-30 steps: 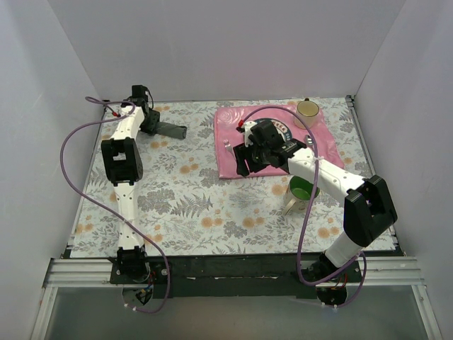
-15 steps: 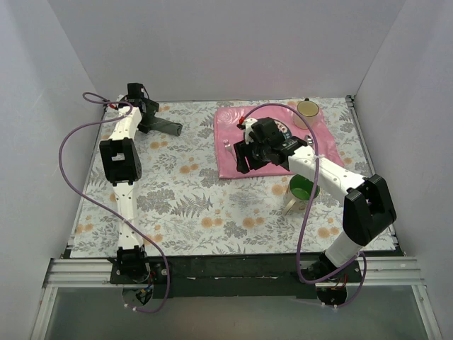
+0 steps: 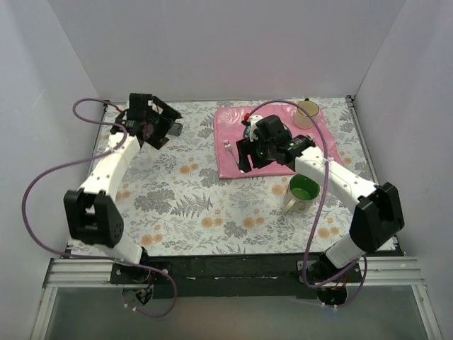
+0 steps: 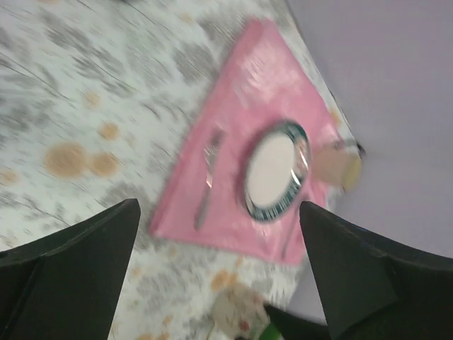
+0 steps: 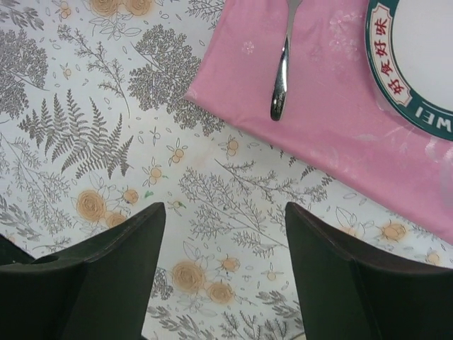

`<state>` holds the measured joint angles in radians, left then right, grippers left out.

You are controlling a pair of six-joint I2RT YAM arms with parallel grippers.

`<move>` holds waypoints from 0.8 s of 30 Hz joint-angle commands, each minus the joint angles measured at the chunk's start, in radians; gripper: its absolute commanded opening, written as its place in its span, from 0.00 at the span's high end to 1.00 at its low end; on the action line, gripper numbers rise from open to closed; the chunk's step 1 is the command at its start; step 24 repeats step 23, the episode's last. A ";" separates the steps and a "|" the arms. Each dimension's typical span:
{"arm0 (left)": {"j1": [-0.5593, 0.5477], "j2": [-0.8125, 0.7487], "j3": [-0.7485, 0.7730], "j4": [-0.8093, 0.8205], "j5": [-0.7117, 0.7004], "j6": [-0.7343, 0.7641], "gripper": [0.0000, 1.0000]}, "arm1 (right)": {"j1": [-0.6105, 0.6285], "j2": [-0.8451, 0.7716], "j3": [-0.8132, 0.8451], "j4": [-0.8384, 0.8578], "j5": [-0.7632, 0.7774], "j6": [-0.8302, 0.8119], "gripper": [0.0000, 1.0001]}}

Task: Fold the napkin, place the utensils inside, and roll it up
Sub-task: Neatly place the rolled napkin to the corner

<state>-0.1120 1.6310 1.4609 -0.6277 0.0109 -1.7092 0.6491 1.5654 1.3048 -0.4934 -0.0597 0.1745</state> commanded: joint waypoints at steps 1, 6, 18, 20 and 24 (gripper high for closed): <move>-0.170 -0.271 -0.248 0.152 0.066 0.074 0.04 | -0.006 -0.162 -0.042 -0.020 0.041 0.040 0.22; -0.227 -0.540 -0.467 0.353 0.150 0.183 0.06 | -0.012 -0.348 -0.157 -0.019 0.153 0.074 0.09; -0.235 -0.740 -0.649 0.482 0.270 0.122 0.06 | -0.014 -0.576 -0.341 0.091 0.172 0.154 0.01; -0.235 -0.752 -0.663 0.474 0.239 0.114 0.06 | -0.012 -0.570 -0.367 0.122 0.123 0.123 0.01; -0.233 -0.783 -0.677 0.477 0.225 0.106 0.05 | -0.014 -0.556 -0.340 0.093 0.115 0.132 0.01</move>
